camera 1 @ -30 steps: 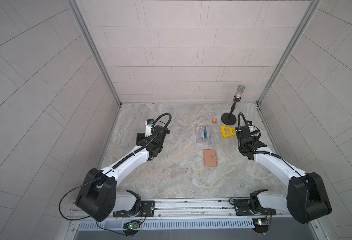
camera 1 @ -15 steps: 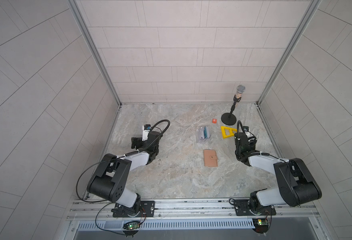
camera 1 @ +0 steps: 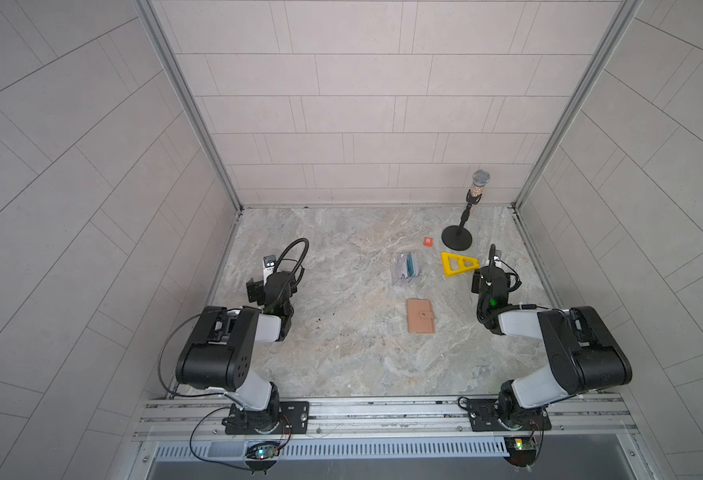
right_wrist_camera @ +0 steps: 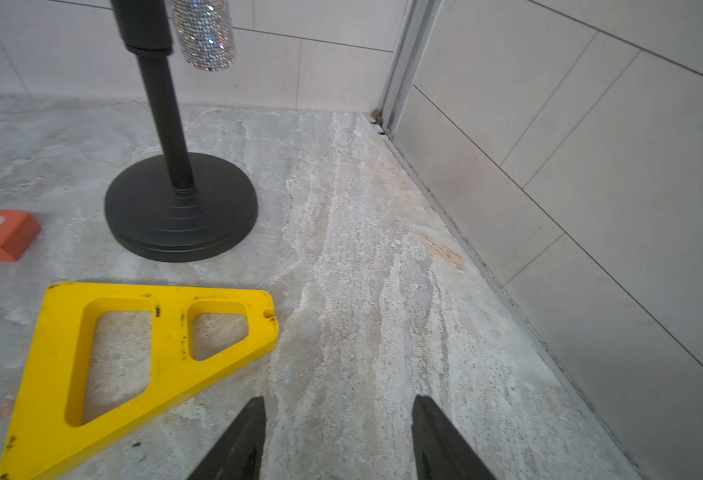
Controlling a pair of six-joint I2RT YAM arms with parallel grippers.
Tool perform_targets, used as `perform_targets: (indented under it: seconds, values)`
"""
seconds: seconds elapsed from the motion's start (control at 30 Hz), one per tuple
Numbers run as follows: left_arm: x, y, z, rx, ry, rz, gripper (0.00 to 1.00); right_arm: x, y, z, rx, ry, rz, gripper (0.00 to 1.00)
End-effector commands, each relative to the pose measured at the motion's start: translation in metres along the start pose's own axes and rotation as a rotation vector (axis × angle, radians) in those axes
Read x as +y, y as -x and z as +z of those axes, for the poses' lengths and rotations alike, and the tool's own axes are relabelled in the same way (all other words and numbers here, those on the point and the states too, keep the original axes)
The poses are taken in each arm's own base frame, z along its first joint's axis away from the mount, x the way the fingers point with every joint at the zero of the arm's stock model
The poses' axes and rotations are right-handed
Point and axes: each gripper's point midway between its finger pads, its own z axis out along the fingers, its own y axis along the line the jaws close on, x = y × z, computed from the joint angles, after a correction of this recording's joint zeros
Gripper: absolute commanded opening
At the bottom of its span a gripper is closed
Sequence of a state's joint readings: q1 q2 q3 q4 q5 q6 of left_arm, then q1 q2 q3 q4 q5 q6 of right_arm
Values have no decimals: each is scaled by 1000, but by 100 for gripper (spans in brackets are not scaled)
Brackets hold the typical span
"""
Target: Put the credit cards into the card holder
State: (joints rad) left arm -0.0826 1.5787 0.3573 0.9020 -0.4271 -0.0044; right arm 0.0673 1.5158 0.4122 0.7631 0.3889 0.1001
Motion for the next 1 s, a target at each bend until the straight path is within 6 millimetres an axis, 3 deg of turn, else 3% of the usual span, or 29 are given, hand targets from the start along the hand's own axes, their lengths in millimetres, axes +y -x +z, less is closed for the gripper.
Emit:
perform_targets:
  seconds: [0.0, 0.13, 0.2, 0.23, 0.97]
  values:
    - [-14, 20, -1, -76, -80, -62, 100, 11, 6, -3, -108, 73, 2, 64]
    - [-11, 20, 5, -51, -50, -62, 100, 10, 5, -3, -82, 62, -13, 78]
    - [-11, 20, 4, -56, -50, -60, 100, 11, 9, -3, -122, 65, -1, 96]
    - [-10, 21, 3, -58, -50, -62, 100, 11, 7, -3, -114, 65, -5, 100]
    - [-11, 21, 4, -59, -48, -61, 100, 11, 7, -4, -113, 64, -5, 100]
